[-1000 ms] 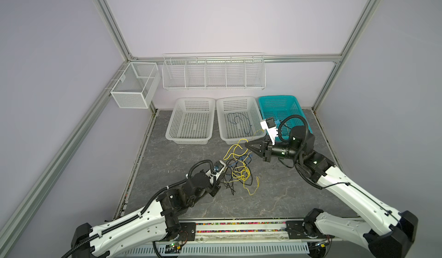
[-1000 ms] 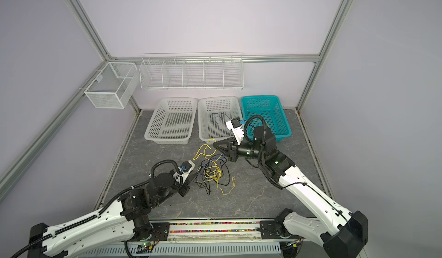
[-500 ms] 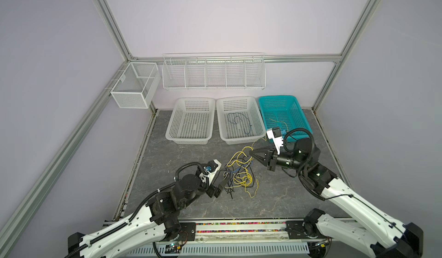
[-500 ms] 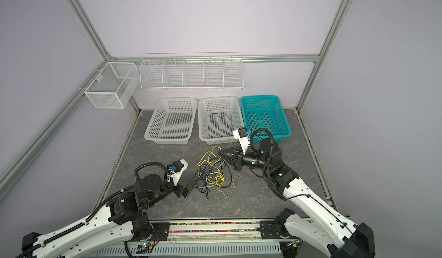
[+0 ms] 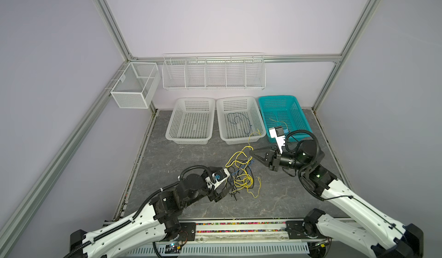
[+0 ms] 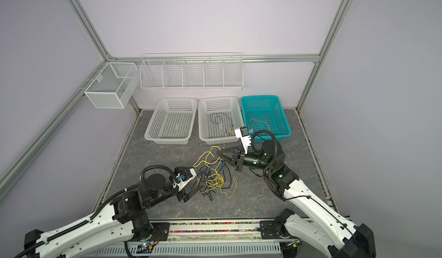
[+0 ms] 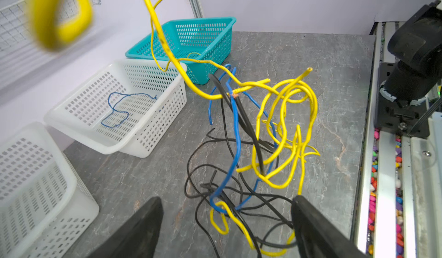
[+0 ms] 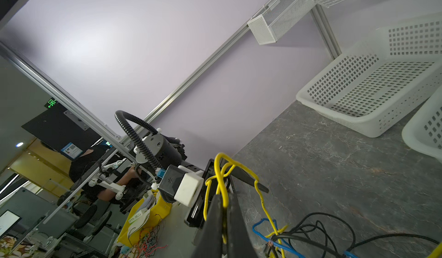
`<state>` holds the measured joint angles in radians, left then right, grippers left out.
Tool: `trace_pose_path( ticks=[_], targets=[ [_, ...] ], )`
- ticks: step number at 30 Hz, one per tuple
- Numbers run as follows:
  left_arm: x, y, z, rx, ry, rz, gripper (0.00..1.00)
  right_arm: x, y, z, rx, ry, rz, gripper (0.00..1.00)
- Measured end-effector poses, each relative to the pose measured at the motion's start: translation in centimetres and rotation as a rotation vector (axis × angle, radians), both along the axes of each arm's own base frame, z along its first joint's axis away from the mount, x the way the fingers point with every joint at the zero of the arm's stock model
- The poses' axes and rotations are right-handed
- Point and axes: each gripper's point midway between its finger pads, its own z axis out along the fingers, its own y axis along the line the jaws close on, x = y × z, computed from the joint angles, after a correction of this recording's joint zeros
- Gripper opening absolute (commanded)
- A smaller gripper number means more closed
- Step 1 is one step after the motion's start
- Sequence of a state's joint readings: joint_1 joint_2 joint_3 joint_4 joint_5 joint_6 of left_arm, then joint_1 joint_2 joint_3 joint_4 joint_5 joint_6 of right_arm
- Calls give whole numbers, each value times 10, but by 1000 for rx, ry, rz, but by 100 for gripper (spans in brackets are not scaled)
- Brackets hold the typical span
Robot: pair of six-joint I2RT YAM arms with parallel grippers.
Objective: Untangle the cables
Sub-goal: 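Pull the yellow wire up and away from the bundle held by the left gripper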
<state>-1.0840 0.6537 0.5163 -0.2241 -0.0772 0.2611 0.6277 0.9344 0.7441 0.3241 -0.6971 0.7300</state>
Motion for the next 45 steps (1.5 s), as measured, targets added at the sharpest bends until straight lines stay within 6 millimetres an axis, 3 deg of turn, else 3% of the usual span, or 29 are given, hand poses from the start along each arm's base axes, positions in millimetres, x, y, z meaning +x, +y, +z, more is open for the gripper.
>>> trace_pose_path(
  ticks=[6, 12, 19, 27, 33, 40, 45],
  targets=[
    [4, -10, -8, 34, -10, -14, 62, -8, 1, 6, 41, 18, 49, 6],
    [6, -13, -2, 11, -35, -18, 39, -12, 2, 8, 59, 23, 72, 6],
    [5, -15, 0, -6, -31, -25, 0, -12, 2, 8, 62, 26, 74, 6],
    [1, -5, 5, -19, -37, -20, 0, -8, -3, 8, 65, 11, 28, 6],
    [-2, 18, 8, -16, -42, 31, 0, 11, -24, -2, 50, 16, -144, 6],
    [2, 35, 7, -16, -49, 99, 0, 52, -54, -32, -20, 85, -402, 6],
    [4, 35, -8, 27, -34, 109, 0, 75, -60, -66, -80, 160, -484, 6]
  ],
)
